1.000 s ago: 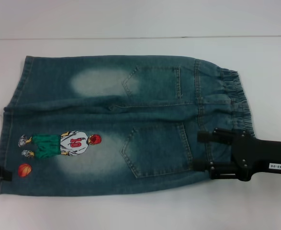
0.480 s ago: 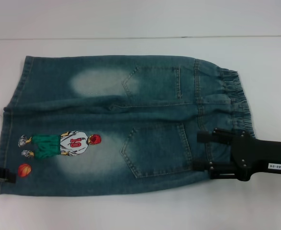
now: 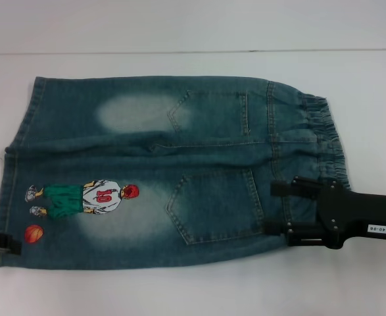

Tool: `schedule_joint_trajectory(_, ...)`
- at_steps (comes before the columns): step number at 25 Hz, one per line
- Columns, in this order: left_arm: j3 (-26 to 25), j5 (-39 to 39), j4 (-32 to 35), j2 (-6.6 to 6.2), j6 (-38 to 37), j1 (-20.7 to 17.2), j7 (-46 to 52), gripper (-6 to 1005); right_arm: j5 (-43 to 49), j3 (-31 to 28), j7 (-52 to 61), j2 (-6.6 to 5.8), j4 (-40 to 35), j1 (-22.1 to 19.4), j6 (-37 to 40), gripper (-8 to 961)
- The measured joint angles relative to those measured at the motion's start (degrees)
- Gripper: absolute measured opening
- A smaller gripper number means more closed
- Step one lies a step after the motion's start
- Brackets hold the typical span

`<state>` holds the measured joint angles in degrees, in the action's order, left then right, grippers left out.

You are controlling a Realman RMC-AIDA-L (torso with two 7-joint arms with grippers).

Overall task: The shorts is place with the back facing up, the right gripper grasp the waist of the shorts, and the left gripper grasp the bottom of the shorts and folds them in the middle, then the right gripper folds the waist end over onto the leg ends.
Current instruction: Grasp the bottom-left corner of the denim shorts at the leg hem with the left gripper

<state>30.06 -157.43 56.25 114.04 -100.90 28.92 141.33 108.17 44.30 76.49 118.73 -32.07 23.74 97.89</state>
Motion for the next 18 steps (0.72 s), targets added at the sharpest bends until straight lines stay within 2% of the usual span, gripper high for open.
schedule_joint_trajectory(11, 0.2, 0.0, -0.1, 0.87, -0.6, 0.7, -0.3, 934, -0.1, 0.0, 0.0, -0.07, 0.0, 0.0, -0.2, 877)
schedule_joint_trajectory(18, 0.6, 0.3, -0.1, 0.69, -0.6, 0.9, -0.3, 934, 0.0, 0.0, 0.0, -0.04, 0.1, 0.0, -0.4, 874)
